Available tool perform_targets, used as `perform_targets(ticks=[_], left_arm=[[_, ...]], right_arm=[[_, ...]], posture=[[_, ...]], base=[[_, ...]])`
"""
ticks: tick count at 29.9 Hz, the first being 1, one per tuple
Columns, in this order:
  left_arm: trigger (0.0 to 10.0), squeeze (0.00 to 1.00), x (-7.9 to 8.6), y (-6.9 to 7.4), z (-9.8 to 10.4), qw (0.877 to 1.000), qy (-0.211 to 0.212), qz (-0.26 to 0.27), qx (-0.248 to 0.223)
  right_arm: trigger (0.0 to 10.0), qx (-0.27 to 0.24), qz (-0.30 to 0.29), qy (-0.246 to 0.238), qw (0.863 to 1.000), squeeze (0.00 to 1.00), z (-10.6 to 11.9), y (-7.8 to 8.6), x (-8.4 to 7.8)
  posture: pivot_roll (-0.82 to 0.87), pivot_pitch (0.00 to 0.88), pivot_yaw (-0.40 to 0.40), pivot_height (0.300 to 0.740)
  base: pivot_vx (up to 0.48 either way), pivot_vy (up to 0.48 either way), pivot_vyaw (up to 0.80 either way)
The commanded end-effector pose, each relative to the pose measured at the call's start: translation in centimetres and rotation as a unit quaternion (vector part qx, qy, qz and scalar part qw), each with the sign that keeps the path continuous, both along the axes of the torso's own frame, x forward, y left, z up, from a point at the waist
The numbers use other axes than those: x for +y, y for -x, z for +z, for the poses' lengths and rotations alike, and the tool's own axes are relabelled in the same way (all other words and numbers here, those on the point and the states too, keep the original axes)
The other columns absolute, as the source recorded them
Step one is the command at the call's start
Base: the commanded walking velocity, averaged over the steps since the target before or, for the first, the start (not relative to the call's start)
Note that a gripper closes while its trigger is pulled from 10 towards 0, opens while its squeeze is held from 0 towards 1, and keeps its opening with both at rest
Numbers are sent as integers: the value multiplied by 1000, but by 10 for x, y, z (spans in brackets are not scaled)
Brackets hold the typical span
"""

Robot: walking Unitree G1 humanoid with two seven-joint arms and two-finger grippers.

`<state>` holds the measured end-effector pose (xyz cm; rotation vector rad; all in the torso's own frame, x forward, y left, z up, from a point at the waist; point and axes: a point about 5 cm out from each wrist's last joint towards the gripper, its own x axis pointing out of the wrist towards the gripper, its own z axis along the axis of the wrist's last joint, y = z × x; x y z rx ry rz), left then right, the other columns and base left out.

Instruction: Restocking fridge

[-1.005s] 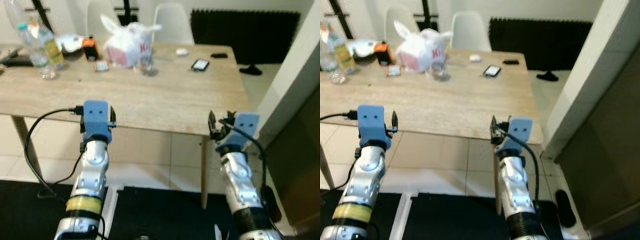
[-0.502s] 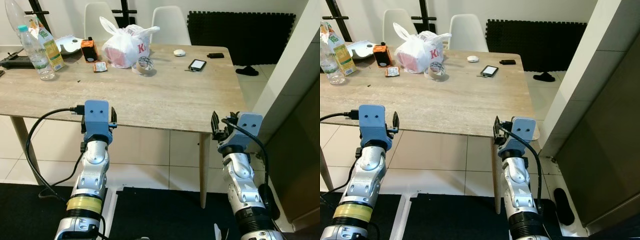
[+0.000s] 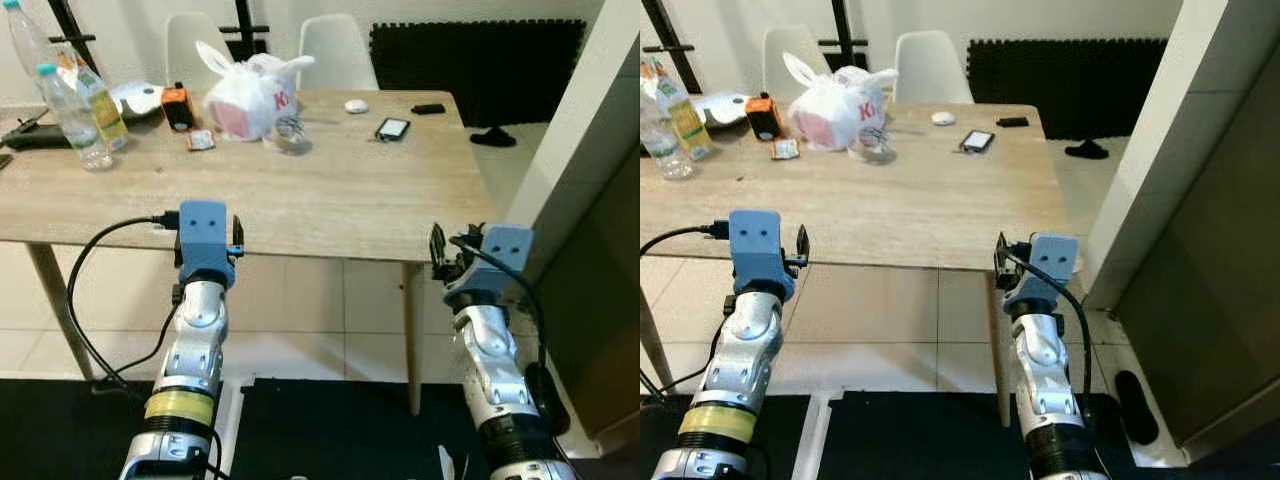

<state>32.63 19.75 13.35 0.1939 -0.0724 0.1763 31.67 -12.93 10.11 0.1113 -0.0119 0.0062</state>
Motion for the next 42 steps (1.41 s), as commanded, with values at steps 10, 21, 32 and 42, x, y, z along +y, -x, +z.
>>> perform_targets(ticks=[10, 21, 32, 42], left_arm=[[10000, 0, 0, -1, -6, 1000, 9, 1, 16], [10000, 0, 1, -2, -8, 1000, 9, 2, 21], [10000, 0, 1, -2, -9, 1000, 10, 3, 25], [10000, 0, 0, -2, -9, 1000, 11, 3, 26]], right_arm=[[10000, 12, 0, 0, 1000, 0, -5, 1, 0], [10000, 13, 1, 1, 1000, 0, -5, 1, 0], [10000, 13, 0, 0, 1000, 0, -5, 1, 0], [10000, 14, -1, 1, 1000, 0, -5, 2, 0]], posture=[[38, 0, -5, 740], [38, 0, -5, 740], [38, 0, -4, 740], [37, 0, -3, 740]], base=[[0, 390, 0], [0, 394, 0], [0, 280, 0], [0, 0, 0]])
